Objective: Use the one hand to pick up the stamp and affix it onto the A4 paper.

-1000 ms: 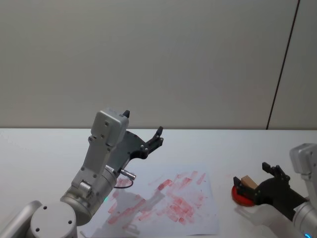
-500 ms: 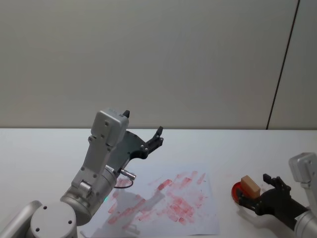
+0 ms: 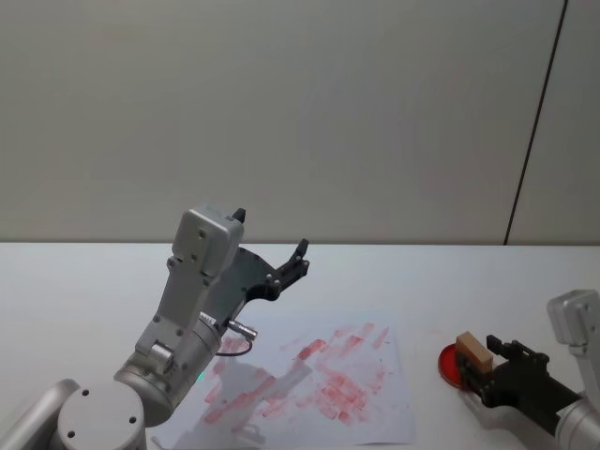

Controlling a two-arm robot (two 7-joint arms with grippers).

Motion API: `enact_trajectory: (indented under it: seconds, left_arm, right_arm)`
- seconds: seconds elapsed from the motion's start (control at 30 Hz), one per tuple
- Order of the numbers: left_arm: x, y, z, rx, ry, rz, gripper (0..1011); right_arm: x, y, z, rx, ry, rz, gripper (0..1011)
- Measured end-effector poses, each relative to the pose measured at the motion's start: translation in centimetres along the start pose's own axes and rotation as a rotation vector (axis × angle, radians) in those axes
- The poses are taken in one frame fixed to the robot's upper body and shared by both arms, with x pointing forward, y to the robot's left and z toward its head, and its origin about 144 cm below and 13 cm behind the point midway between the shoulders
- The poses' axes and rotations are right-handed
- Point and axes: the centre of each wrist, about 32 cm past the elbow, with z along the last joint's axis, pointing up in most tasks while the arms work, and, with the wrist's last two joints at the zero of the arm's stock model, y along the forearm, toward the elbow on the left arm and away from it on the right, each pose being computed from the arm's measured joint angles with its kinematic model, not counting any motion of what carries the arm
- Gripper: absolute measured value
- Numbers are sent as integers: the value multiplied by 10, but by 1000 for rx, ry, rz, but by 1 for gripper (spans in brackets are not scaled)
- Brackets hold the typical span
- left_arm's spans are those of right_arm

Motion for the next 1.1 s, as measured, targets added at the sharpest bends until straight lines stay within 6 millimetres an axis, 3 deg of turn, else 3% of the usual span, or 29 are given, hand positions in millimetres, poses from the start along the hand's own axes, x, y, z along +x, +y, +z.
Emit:
enact_trajectory:
  seconds: [0.4, 1.1]
  left_arm:
    - [0, 0, 0, 0, 0, 0, 1002]
    - [0, 0, 0, 0, 0, 0, 1003]
  right_arm:
    - [3, 5, 1, 24, 3, -13, 234]
    - [-8, 18, 20, 130, 12, 62, 214]
